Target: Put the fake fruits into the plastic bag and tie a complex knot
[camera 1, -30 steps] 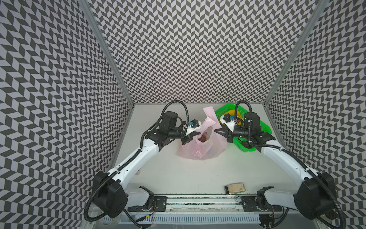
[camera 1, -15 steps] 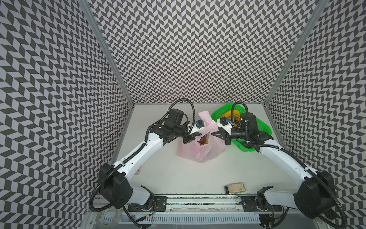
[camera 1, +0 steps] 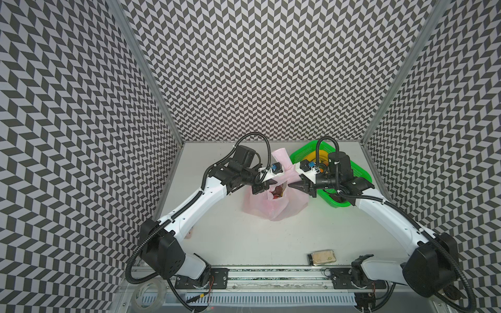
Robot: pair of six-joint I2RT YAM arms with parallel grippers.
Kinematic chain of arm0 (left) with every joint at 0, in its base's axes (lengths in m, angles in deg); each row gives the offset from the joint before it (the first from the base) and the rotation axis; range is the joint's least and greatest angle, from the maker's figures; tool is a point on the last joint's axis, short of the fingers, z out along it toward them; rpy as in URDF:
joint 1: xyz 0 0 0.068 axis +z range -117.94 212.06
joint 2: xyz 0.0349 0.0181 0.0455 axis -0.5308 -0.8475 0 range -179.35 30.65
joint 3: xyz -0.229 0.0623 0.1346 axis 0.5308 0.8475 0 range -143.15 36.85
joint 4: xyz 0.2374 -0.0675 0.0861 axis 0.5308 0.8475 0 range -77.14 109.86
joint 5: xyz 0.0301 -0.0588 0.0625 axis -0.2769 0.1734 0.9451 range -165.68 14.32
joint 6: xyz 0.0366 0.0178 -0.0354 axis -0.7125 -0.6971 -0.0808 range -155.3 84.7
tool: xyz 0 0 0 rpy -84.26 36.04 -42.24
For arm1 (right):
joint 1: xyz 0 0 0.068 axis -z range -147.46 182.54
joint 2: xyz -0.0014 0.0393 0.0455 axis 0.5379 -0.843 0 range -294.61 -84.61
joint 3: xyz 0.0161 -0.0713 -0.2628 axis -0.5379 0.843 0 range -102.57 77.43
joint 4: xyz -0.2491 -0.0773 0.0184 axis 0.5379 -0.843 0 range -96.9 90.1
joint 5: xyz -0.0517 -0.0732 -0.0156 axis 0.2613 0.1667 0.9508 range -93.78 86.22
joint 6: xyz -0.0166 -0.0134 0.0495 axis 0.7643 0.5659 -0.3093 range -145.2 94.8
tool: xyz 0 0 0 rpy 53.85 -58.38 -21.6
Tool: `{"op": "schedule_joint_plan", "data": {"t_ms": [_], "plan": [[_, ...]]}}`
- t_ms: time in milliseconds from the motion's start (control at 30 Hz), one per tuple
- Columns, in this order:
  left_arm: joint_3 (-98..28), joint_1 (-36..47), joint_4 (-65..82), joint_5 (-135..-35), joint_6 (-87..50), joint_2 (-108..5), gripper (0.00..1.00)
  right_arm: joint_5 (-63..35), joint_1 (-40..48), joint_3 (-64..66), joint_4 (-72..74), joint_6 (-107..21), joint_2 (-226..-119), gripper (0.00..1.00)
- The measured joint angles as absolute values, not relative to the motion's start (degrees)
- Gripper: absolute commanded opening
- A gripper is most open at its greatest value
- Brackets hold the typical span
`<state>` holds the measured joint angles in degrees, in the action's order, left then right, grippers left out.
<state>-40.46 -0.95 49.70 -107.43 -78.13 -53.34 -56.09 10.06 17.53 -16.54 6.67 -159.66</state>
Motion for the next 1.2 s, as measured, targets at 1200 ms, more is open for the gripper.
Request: {"op": "schedule_joint_plan", "data": {"t_ms": [1200], "plan": [[-44.44,-2.31,52.02,-103.43,-78.98,-55.35,0.0,-59.07,10.04,15.0,-13.09,-1.67,-159.59,0.1]]}}
